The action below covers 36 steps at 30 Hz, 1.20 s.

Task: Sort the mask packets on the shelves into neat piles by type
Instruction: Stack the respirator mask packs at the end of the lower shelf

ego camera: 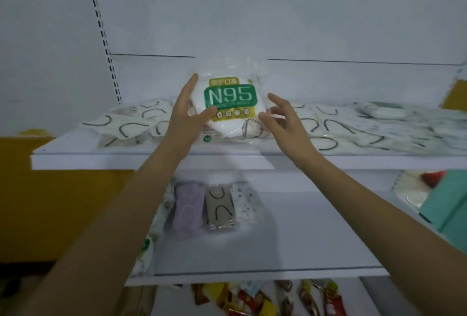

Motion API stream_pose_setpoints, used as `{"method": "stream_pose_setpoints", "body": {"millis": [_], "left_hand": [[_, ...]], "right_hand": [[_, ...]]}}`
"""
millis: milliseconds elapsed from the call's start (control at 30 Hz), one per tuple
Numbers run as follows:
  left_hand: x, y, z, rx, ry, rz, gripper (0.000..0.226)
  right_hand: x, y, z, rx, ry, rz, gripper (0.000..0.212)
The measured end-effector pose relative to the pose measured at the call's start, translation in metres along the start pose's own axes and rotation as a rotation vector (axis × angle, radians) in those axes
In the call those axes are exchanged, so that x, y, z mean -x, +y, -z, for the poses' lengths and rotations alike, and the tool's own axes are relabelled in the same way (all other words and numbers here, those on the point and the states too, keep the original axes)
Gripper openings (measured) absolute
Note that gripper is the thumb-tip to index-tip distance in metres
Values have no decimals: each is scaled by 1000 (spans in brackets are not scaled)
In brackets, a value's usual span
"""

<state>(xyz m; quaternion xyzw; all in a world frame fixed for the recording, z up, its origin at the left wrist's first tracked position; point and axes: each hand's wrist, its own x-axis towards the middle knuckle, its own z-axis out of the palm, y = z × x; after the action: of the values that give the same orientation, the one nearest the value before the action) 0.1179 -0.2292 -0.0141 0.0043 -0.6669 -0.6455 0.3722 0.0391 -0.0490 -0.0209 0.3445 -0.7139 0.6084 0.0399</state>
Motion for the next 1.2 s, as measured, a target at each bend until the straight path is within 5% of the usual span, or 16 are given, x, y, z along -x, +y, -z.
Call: {"method": "stream_pose_setpoints", "body": {"millis": [267, 567, 833, 1000, 1200], "left_hand": [[17, -1, -112, -72, -13, -2, 56], [-46, -38, -235, -171, -87, -28, 55], [-110, -70, -308, -350, -80, -45, 58], [-111, -77, -329, -435, 0, -29, 59], [-81, -74, -332, -477, 131, -36, 60]], "right_hand": [[6, 33, 162, 215, 170, -84, 43], [-95, 115, 342, 533, 265, -311, 53], [-169, 180, 405, 802, 33, -677, 81], [-177, 187, 397, 615, -26, -474, 75], [-172, 154, 409, 382, 90, 11, 64]]}}
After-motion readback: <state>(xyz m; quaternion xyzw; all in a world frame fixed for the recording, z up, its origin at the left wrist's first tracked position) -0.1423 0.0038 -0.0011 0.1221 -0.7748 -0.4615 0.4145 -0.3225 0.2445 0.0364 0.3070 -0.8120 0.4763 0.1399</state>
